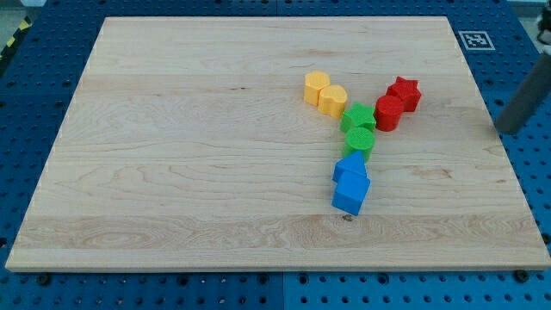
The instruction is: Push the green star towards the left center
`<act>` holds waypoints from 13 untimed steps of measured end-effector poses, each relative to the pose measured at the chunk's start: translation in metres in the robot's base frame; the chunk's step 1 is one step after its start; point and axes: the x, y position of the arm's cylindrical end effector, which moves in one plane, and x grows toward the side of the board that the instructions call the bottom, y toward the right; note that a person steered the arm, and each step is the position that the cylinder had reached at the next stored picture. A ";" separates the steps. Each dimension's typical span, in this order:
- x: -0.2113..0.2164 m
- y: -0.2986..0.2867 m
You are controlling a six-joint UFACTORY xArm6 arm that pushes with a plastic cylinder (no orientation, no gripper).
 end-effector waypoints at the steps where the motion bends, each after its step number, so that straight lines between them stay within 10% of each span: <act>1: 0.009 -0.031; 13: 0.005 -0.217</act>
